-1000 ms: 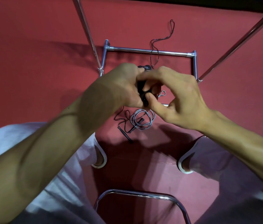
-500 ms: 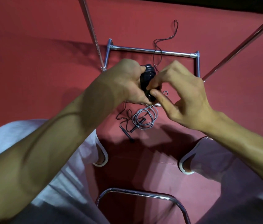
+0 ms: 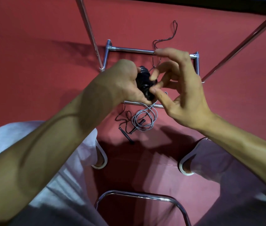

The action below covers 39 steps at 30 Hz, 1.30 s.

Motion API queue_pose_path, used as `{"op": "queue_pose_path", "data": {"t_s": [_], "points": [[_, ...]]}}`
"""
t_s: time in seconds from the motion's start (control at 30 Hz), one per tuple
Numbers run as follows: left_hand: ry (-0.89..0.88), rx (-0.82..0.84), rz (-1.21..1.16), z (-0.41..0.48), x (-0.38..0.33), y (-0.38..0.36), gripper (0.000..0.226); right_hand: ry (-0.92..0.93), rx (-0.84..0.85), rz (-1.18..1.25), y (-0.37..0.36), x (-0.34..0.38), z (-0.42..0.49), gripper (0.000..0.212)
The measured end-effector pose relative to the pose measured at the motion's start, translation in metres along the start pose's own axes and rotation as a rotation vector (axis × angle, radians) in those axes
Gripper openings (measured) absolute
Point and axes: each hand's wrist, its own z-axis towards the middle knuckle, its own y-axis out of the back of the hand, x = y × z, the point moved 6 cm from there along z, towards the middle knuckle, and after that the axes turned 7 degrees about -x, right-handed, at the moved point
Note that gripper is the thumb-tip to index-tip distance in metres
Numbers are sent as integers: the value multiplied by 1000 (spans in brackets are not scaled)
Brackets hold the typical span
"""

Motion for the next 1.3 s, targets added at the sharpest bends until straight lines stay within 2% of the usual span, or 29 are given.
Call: {"op": "queue_pose_path", "data": {"t_s": [0.07, 0.17, 0.23, 0.33, 0.6, 0.73, 0.93, 1.07, 1.17, 1.23, 1.27, 1.3], "points": [[9, 40, 15, -3, 1, -2, 34, 27, -5, -53, 0, -1, -1, 51], [-5, 66, 0, -7, -1, -3, 33, 113, -17, -84, 0, 1, -3, 15], [-10, 64, -25, -5, -2, -3, 31, 206, -12, -149, -1, 4, -4, 3], [-21, 16, -70, 3, -4, 2, 26, 306, 7, -257, -5, 6, -7, 6], [-77, -133, -89, 21, -2, 4, 23, 396, 91, -411, -12, -2, -5, 13], [-119, -117, -98, 25, 6, -2, 30, 402, 23, -479, -14, -4, -13, 23], [-122, -92, -119, 21, 14, -9, 33, 517, -55, -534, -14, 10, -16, 16], [-127, -72, -162, 13, 12, -12, 40, 475, -79, -550, -7, 11, -11, 13], [-112, -19, -237, 7, 12, -18, 41, 370, -111, -525, -4, 7, -4, 13], [-87, 17, -70, 10, 14, -16, 39, 281, -167, -498, 1, 4, 2, 15], [-102, 17, 171, 10, 15, -13, 43, 231, -208, -475, 7, 3, 6, 16], [-146, 10, 490, 7, 14, -9, 57, 178, -255, -447, 15, 1, 11, 16]]}}
